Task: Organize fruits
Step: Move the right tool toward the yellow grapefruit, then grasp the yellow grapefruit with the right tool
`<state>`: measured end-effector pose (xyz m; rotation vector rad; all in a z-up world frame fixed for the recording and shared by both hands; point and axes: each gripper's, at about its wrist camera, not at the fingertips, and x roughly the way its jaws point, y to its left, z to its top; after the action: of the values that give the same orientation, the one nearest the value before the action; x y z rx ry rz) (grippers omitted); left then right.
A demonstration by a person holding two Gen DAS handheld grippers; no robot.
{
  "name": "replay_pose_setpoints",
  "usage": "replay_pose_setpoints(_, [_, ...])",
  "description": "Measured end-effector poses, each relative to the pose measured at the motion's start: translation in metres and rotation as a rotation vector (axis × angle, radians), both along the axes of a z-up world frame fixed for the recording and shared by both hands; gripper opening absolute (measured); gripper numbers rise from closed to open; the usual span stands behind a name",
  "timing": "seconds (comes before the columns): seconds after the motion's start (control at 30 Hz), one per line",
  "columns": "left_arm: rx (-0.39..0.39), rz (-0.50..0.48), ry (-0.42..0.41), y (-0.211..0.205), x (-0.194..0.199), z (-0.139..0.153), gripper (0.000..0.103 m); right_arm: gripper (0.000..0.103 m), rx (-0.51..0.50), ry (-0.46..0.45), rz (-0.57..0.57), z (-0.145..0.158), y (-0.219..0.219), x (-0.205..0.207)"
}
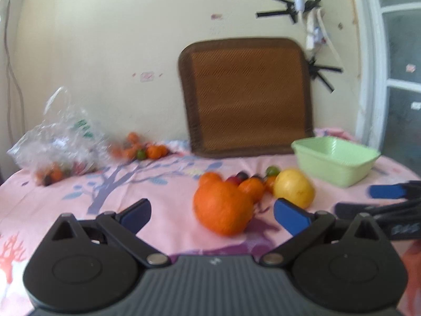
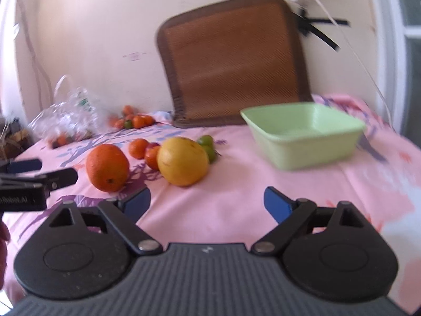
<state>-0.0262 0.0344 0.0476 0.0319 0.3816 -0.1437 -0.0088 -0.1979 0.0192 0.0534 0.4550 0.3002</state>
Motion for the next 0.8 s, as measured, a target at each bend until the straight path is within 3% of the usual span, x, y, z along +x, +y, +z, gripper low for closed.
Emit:
replay_pose_setpoints(0.2, [-0.095,-0.204,0.031,-0.018,0.039,0.020,0.102,0.081,-0.125,-0.009,0.124,0.001,0.021,0.040])
replay_pose_setpoints(0.43, [-0.100,-0.304,0.231,-0.057,0.110,0.004,0.071,0.073,-0.125,0.063,0.197,-0.008,0.023,0.073])
replay_pose_setpoints(0.5, [-0.120,-0.285,0.296,-0.058,0.124,-0.005,0.069,0.073,-0.128,0.063,0.216,-0.007,0.025,0.078])
replay_pose_setpoints(0.57, [-0.116,-0.275,0.291,-0.060,0.126,-0.008,0.057,0.072,-0.131,0.069,0.236,-0.007,0.028,0.083])
replay_pose_setpoints(0.6, [-0.122,-0.295,0.307,-0.061,0.128,-0.009,0.051,0.066,-0.128,0.077,0.245,-0.008,0.028,0.085])
replay_pose_setpoints(0.7, [-0.106,-0.299,0.298,-0.069,0.123,-0.006,0.049,0.065,-0.124,0.072,0.249,-0.008,0.028,0.087])
replay_pose_setpoints(0.8, [-0.084,-0.318,0.224,-0.081,0.111,0.008,0.049,0.064,-0.102,0.043,0.227,-0.003,0.021,0.080])
